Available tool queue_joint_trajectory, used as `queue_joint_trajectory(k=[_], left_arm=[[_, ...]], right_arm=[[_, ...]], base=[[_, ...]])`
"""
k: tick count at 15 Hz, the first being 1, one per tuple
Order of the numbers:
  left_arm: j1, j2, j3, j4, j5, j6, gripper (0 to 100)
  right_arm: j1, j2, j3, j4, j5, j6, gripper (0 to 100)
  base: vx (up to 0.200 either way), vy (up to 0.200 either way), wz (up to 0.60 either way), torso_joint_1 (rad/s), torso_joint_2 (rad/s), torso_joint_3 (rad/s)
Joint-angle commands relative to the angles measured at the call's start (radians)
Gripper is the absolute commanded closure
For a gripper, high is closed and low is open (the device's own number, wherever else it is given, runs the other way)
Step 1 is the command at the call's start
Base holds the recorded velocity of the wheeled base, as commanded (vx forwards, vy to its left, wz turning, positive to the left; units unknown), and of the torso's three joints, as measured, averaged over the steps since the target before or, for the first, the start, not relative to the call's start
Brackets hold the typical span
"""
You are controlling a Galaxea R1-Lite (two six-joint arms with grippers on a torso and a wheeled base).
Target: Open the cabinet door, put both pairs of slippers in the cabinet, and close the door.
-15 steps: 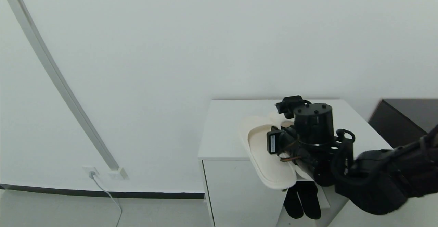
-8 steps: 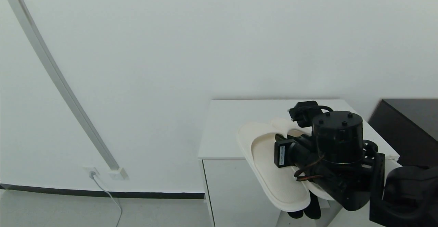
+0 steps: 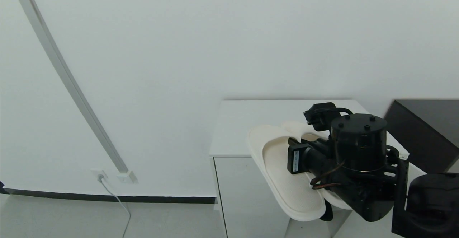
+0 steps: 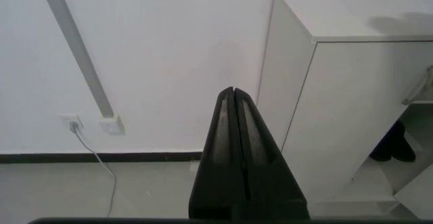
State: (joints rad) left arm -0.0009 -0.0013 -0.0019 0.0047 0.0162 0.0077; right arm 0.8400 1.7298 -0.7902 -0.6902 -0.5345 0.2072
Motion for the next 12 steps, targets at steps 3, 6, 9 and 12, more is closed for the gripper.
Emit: queue_joint_trajectory(k=[3,6,9,12], left_arm=[[0.001,0.001,0.0,0.0,0.001,0.0,100],[0.001,0.001,0.0,0.0,0.001,0.0,100],[-0.001,0.001,0.0,0.0,0.001,0.0,100],[0.001,0.001,0.0,0.0,0.001,0.0,100]], right_arm=[[0.008,-0.009,0.006,0.0,-0.002,-0.002,100],[0.01,-0.009,0.016,0.0,-0.002,-0.002,100],[0.016,-0.007,0.025,0.0,-0.002,-0.002,100],[0.016,-0.007,0.026,0.0,-0.002,-0.003,100]], base=[[-0.2,0.0,0.0,-0.004,0.0,0.002],[-0.133,0.0,0.0,0.002,0.0,0.003],[0.0,0.0,0.0,0.0,0.0,0.0],[0.0,0.0,0.0,0.0,0.0,0.0]])
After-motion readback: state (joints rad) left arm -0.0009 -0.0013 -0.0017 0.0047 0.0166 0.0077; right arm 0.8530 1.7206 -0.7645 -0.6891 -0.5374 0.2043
